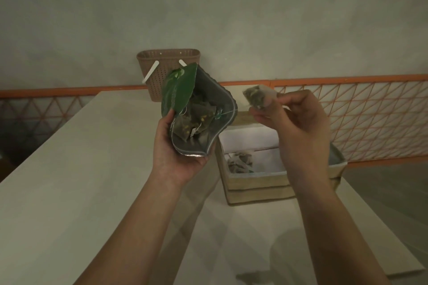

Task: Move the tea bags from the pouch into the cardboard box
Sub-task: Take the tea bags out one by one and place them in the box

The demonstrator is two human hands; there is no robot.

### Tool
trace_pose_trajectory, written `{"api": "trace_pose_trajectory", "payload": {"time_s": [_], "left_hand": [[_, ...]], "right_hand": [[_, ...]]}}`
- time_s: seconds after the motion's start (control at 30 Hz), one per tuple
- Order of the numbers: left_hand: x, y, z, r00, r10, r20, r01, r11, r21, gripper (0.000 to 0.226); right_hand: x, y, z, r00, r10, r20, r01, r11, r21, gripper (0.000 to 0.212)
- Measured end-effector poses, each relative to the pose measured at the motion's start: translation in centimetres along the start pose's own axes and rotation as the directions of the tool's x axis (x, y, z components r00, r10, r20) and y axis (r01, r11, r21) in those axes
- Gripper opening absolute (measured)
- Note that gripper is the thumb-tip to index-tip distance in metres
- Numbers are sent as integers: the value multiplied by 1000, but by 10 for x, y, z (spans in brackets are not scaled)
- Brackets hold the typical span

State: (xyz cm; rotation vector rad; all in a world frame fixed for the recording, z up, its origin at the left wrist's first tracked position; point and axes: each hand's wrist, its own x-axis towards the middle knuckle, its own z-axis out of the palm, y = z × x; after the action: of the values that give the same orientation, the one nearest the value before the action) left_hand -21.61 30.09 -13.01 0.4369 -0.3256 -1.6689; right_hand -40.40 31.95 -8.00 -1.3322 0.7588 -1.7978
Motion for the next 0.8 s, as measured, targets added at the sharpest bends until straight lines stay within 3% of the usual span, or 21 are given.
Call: {"api": "trace_pose_trajectory", "payload": {"time_s": [0.2,0.37,0.43,0.5,0.57,0.63,0.7,0.8], "left_hand": [[1,-1,3,1000,6,-13,-6,1000,20,60],[0,-2,4,1000,23,9,-23,1000,8,54],[1,-2,3,999,31,10,-31,1000,-3,54],[1,-2,3,999,29,17,-29,999,-21,54],[1,-3,3,999,29,14,-28,999,-24,53],[0,-4,4,1000,26,9,-25,999,-25,52],[0,-4,4,1000,22,9,-22,999,-23,51],[0,-5,4,1000,13,21,-13,1000,-16,51]], "right_hand": [[-3,-10,3,973,-200,-112,213,969,125,14],[-1,12,-15,951,-125,-282,105,991,-86,20],[2,24,-23,981,-47,-186,-21,937,-350,18],[4,35,-25,993,106,-49,-113,757,-644,14],[2,41,-24,983,178,35,-77,585,-807,9],[1,44,-21,966,241,94,-35,482,-875,9],[1,49,-19,943,305,135,-24,464,-885,12],[-1,52,-10,953,251,172,-12,594,-804,6]]}}
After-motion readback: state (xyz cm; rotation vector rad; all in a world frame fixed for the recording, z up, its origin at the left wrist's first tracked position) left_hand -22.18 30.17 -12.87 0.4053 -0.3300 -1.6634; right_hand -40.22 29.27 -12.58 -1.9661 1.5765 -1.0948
